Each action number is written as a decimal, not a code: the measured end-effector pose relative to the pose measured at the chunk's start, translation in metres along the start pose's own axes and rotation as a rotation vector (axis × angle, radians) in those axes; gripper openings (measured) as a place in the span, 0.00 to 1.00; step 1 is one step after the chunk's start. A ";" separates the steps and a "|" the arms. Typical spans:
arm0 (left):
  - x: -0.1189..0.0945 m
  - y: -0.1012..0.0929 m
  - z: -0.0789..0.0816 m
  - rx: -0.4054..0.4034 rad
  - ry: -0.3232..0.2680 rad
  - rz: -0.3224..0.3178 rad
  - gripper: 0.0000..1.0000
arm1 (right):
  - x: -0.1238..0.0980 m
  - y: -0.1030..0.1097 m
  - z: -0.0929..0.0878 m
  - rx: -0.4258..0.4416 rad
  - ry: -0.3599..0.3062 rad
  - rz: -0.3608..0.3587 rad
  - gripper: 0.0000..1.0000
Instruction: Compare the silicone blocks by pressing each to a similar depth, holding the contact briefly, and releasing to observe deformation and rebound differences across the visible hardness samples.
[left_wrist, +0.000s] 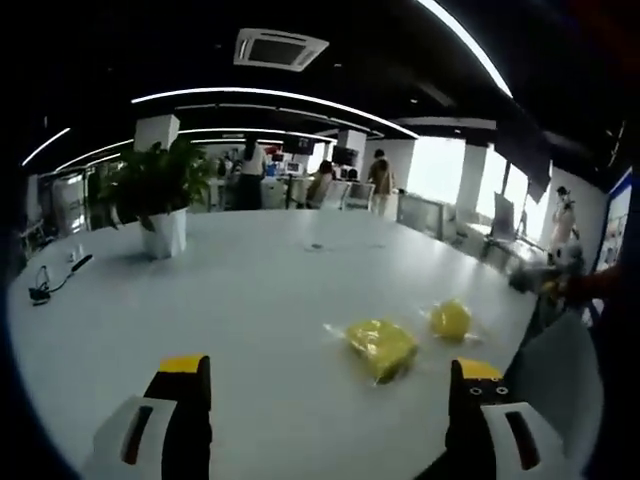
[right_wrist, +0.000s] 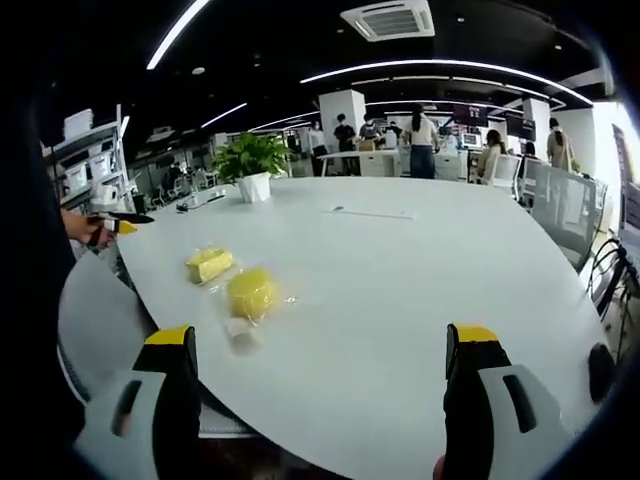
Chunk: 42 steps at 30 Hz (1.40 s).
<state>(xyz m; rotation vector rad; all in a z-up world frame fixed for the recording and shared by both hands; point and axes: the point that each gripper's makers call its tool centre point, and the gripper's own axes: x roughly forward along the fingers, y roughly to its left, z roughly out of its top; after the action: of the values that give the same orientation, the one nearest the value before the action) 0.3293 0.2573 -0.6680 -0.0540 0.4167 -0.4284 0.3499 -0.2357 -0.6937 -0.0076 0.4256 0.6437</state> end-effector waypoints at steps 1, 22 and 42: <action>-0.001 -0.003 0.002 0.002 0.001 0.000 1.00 | 0.000 0.001 0.001 -0.002 -0.001 0.003 0.97; 0.076 -0.108 0.060 -0.017 0.027 -0.282 1.00 | -0.013 0.005 -0.004 0.017 -0.029 0.001 0.97; 0.182 -0.174 0.013 -0.353 0.274 -0.397 1.00 | -0.021 0.007 0.007 0.043 -0.082 -0.022 0.97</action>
<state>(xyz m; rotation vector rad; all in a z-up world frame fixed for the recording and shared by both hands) 0.4169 0.0234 -0.7018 -0.4296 0.7536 -0.7531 0.3335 -0.2412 -0.6787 0.0550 0.3601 0.6104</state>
